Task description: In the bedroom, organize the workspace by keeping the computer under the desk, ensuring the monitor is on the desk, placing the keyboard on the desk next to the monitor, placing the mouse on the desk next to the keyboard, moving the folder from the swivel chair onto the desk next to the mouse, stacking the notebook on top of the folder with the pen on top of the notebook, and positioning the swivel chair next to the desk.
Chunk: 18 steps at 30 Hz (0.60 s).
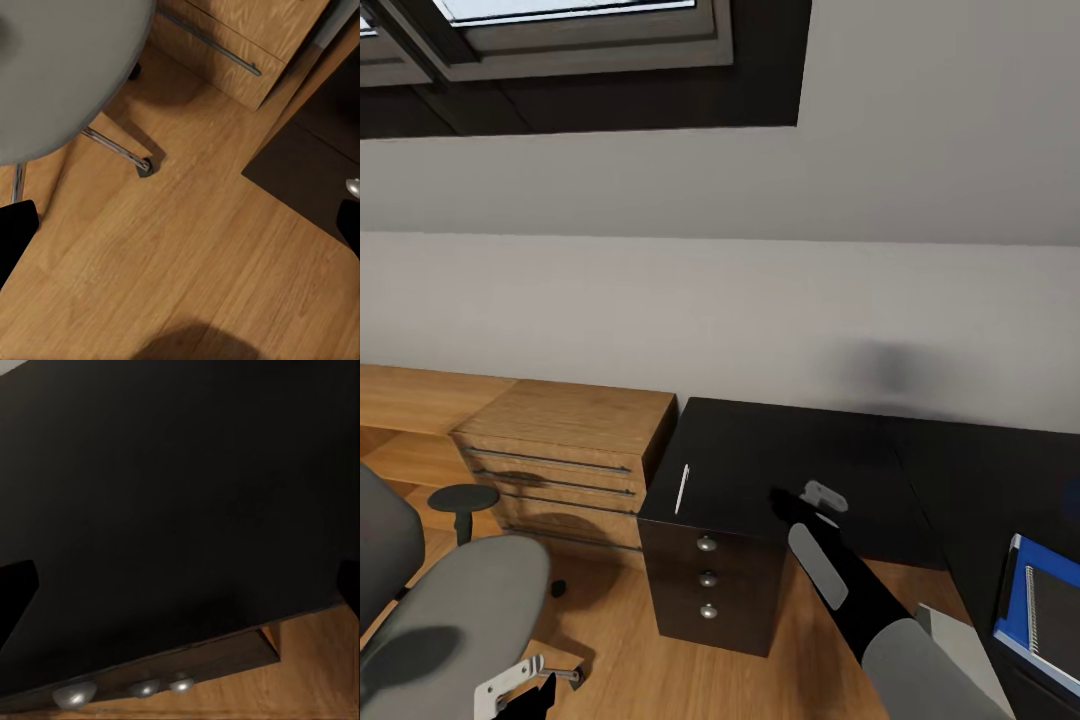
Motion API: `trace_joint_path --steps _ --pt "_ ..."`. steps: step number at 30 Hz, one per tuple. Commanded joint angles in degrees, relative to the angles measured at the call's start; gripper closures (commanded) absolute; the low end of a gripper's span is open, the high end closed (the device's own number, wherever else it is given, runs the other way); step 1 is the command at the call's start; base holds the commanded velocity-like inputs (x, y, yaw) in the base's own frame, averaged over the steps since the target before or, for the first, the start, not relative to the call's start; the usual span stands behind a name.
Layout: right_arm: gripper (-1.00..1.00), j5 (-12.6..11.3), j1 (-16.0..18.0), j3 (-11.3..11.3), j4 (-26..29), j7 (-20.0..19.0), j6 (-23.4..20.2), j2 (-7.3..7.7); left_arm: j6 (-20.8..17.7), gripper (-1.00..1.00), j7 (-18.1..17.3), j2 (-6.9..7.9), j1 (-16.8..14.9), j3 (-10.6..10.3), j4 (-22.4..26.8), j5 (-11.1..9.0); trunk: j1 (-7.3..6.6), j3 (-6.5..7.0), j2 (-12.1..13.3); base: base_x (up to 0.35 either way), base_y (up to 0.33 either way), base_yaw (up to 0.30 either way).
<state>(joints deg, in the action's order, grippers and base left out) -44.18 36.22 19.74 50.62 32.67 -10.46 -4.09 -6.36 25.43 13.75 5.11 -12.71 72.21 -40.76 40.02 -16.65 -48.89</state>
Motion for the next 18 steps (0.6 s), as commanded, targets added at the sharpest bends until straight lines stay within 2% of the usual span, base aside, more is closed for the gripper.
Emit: trace_joint_path --steps 1,6,8,9,11,13,18 --pt "-1.00 -0.13 0.09 0.12 0.09 0.60 -0.86 -0.03 -0.16 -1.00 0.41 0.06 -0.01 -0.12 0.14 -0.28 0.01 -0.07 -0.06 0.000 0.000 0.000" --pt "-1.00 0.17 0.04 0.20 0.21 1.35 -2.96 -0.26 -0.19 -1.00 0.41 0.02 -0.01 -0.12 0.09 -0.34 0.01 -0.07 -0.06 0.000 0.000 0.000" --pt "-1.00 0.39 0.00 0.87 0.18 1.44 -3.84 -0.34 -0.16 -1.00 0.41 -0.02 -0.01 -0.12 0.05 -0.37 0.01 -0.07 -0.06 0.000 0.000 0.000" --pt "-1.00 0.59 0.00 2.17 0.05 1.52 -4.37 -0.38 -0.16 -1.00 0.41 -0.03 -0.01 -0.12 0.05 -0.37 0.01 -0.07 -0.06 0.000 0.000 0.000" --pt "-1.00 0.99 -0.01 6.29 -1.25 1.59 -6.21 -0.40 -0.15 -1.00 0.41 -0.02 -0.01 -0.12 0.04 -0.37 0.01 -0.07 -0.06 0.000 0.000 0.000" --pt "-1.00 1.16 0.07 8.83 -3.64 1.57 -7.73 -0.38 -0.15 -1.00 0.42 0.00 -0.01 -0.12 0.04 -0.37 0.01 -0.07 -0.06 0.000 0.000 0.000" --pt "-1.00 1.21 0.15 10.10 -6.22 1.61 -8.31 0.19 -0.15 -1.00 0.48 0.04 -0.01 -0.12 0.04 -0.53 0.01 -0.07 -0.06 0.000 0.000 0.000"
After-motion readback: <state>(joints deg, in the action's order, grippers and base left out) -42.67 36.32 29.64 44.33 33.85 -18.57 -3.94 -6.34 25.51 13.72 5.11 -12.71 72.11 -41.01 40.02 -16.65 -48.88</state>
